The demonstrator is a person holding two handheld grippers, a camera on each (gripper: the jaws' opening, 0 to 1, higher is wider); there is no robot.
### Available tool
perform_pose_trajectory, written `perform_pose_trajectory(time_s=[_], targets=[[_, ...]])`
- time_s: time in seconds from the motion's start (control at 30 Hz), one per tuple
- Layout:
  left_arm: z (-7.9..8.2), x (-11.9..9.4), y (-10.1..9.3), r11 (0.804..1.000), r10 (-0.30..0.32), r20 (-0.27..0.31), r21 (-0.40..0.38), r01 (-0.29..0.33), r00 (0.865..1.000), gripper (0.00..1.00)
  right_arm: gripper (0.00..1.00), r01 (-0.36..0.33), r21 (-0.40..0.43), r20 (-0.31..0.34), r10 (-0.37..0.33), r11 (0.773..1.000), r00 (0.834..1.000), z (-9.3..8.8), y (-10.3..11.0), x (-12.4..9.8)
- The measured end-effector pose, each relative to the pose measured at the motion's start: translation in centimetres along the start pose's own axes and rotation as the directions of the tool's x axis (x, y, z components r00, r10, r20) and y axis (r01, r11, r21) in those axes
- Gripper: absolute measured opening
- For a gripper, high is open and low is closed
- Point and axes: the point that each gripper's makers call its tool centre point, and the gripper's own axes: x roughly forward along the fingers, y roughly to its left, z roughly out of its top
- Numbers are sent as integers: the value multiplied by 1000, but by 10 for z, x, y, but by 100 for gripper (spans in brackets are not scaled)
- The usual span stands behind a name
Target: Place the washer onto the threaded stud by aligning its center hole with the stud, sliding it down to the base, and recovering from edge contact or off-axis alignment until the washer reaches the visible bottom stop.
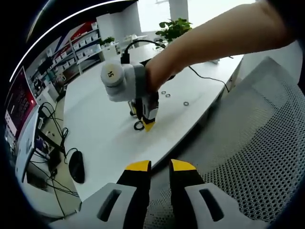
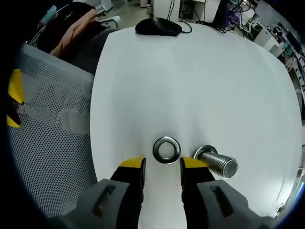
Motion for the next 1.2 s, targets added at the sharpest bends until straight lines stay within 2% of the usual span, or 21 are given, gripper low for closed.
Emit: perform_pose_trajectory(time_s=[0.23,0.33,0.73,1.2], targets=[[0,0,0,1000,-2,0,1,2,1000,13,32,-3,3,23,3,1000,1000,4,-2,1],[0,0,0,1000,-2,1,2,2,1000,13,29,-9,-14,29,10,1000,1000,5,-5,2],[0,0,0,1000,-3,1,2,3,1000,13,27,5,-35,-25,-6,999,1000,7,-7,4],[0,0,0,1000,-2,1,0,2,1000,13,26,30,3,17,-30,1000,999,10,0,3]])
